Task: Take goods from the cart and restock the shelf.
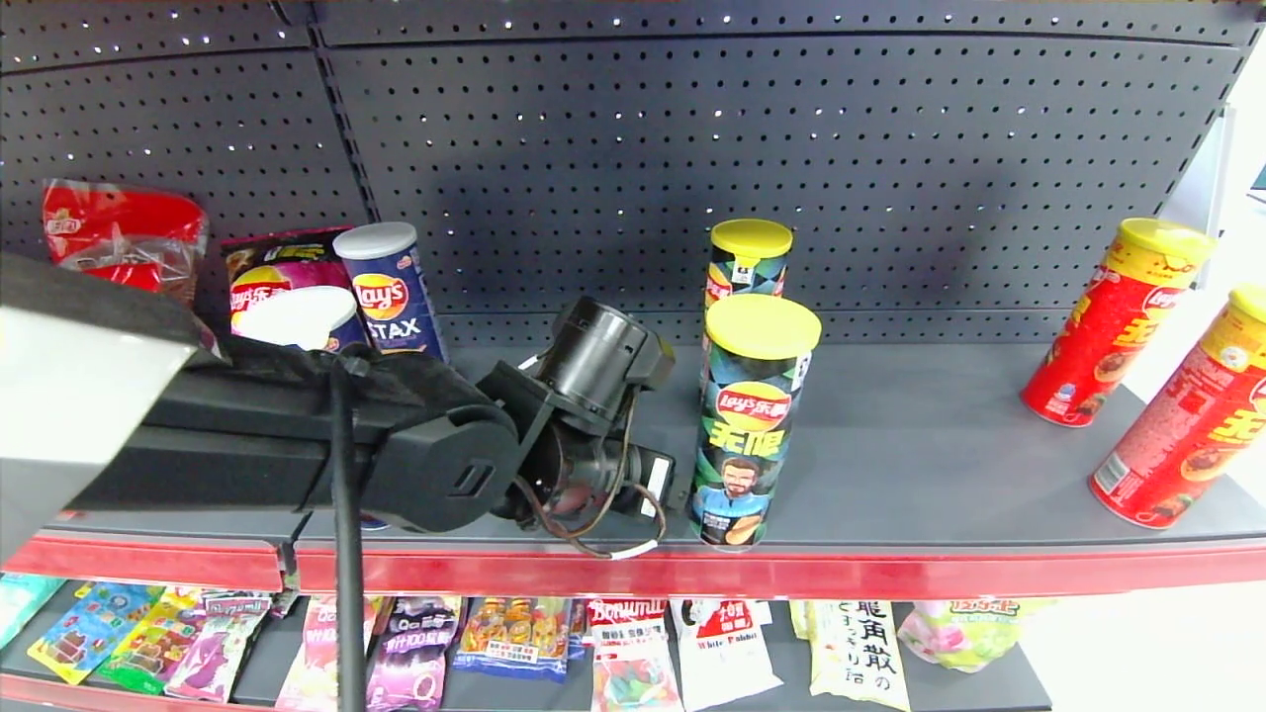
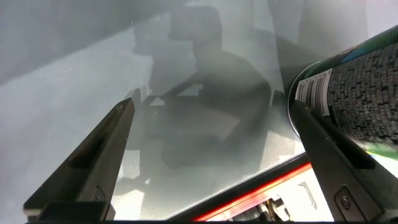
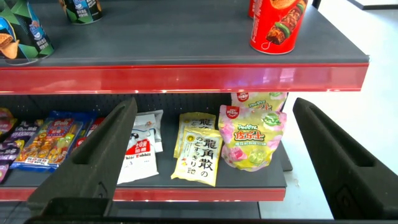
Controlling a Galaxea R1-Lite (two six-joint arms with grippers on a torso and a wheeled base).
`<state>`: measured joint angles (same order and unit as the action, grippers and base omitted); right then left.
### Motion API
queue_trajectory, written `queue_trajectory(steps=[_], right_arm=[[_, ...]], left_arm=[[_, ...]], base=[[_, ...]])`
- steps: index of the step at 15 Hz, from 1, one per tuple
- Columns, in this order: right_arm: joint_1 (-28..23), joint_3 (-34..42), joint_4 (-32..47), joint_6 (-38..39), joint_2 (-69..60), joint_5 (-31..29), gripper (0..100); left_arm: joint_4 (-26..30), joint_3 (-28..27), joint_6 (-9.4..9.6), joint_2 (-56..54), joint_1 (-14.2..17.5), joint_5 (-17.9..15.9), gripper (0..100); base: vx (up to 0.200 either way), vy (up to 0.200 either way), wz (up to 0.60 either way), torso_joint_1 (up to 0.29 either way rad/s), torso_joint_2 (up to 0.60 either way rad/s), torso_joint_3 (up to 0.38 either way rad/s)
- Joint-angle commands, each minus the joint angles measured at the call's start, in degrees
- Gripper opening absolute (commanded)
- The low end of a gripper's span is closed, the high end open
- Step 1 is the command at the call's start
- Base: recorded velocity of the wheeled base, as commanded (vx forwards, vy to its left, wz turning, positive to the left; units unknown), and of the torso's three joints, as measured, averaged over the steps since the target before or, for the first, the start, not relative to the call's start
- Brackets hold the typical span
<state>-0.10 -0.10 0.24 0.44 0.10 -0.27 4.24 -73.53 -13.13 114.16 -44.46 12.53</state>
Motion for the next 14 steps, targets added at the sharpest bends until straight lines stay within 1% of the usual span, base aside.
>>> queue_trajectory(steps=[1,5,6,7,14], right_arm=[[0.0,0.1,0.0,0.0,0.1,0.0,100],[0.0,0.0,0.0,0.0,0.1,0.0,100],[0.0,0.0,0.0,0.0,0.1,0.0,100],[0.0,0.0,0.0,0.0,0.1,0.0,100],[0.0,0.0,0.0,0.0,0.1,0.0,100]], left_arm=[[0.1,0.1,-0.05,-0.2,0.0,0.0,100],[0.1,-0.6,-0.14,0.5,-0.5,0.0,100],[0.1,-1.2,-0.93,0.8,-0.5,0.0,100],[0.2,-1.7,-1.20,1.1,-0.6,0.0,100],[0.2,-1.9,-1.11,1.3,-0.5,-0.1,100]], base=[[0.000,0.000,0.00,0.000,0.00,0.000],[0.000,0.000,0.00,0.000,0.00,0.000],[0.000,0.000,0.00,0.000,0.00,0.000],[0.000,0.000,0.00,0.000,0.00,0.000],[0.000,0.000,0.00,0.000,0.00,0.000]])
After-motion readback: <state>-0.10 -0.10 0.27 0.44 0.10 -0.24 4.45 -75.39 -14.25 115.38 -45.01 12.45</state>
